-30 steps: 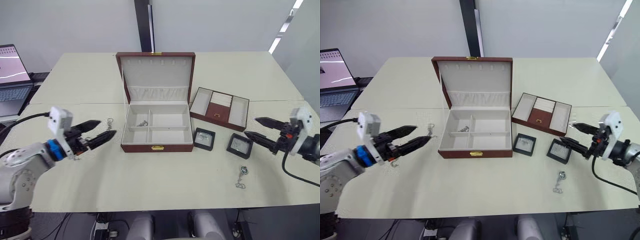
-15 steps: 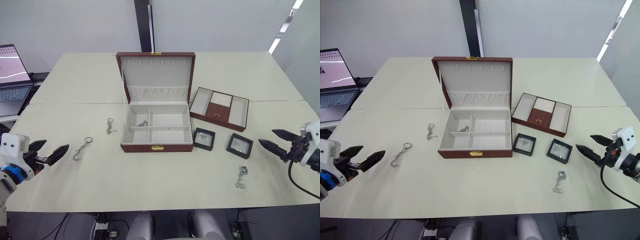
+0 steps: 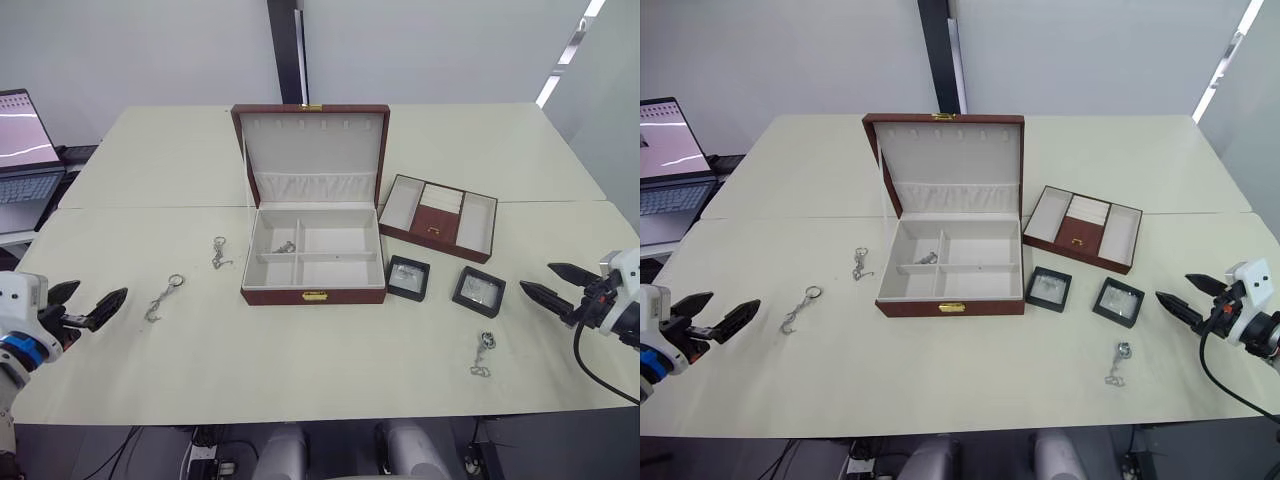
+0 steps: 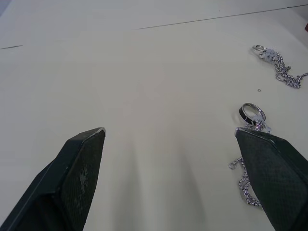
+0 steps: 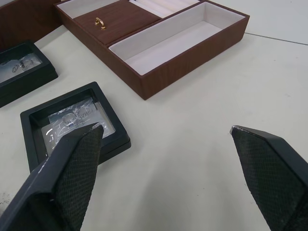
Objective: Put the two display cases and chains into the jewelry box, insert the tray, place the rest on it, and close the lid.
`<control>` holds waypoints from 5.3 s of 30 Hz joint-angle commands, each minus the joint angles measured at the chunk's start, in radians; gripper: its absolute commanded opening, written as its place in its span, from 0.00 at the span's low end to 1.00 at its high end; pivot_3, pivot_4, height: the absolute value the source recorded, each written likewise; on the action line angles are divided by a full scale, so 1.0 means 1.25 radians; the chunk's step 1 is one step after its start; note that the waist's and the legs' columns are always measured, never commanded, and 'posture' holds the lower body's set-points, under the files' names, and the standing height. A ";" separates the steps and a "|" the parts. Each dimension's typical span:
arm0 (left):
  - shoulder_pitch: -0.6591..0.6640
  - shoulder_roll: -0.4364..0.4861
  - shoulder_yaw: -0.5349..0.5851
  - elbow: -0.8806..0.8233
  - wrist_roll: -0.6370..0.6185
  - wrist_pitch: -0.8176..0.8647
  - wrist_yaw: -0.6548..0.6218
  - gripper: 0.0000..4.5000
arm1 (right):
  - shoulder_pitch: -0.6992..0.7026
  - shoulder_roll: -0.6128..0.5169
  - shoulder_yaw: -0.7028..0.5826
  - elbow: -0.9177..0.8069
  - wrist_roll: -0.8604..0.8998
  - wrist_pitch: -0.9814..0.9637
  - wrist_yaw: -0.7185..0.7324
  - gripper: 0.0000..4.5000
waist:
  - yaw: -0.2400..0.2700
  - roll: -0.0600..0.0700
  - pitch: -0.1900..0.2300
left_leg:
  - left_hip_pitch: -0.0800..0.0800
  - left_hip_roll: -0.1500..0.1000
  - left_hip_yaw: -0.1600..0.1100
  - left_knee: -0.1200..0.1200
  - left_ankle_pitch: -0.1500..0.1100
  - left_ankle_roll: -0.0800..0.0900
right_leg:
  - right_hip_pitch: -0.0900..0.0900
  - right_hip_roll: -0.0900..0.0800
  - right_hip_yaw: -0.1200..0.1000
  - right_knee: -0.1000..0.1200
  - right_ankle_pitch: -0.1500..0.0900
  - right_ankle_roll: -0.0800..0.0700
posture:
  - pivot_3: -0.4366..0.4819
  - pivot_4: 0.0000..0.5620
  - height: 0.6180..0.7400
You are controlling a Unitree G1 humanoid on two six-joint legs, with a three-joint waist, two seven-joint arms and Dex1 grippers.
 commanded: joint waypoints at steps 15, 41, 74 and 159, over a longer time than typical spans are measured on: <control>-0.005 -0.046 0.024 -0.062 -0.038 -0.007 0.015 1.00 | -0.010 0.009 -0.023 -0.046 0.032 0.002 0.015 1.00 | 0.000 0.000 0.000 | 0.000 0.000 0.000 0.000 0.000 0.000 | 0.000 0.000 0.000 0.000 0.000 0.000 | 0.48 0.27 1.00; 0.020 -0.195 -0.100 -0.141 0.010 -0.040 0.070 1.00 | -0.231 0.072 0.308 -0.537 0.129 0.207 0.038 1.00 | 0.003 0.000 -0.001 | 0.000 0.000 -0.001 0.000 0.000 0.000 | 0.000 0.000 -0.001 0.000 0.000 0.000 | 0.48 0.27 1.00; -0.003 -0.177 -0.150 -0.040 0.069 0.002 0.089 0.54 | -0.210 0.083 0.305 -0.542 0.132 0.217 0.020 1.00 | 0.002 0.002 -0.002 | 0.000 0.000 -0.001 0.000 0.000 0.000 | 0.000 -0.002 -0.001 0.000 0.000 0.000 | 0.48 0.27 1.00; -0.090 -0.310 -0.313 -0.479 -0.116 0.163 0.168 0.34 | -0.178 0.024 0.179 -0.525 0.135 0.237 -0.010 1.00 | 0.003 0.000 -0.001 | 0.000 -0.001 -0.001 0.001 0.000 0.000 | 0.001 0.000 -0.001 -0.001 0.000 0.000 | 0.48 0.27 1.00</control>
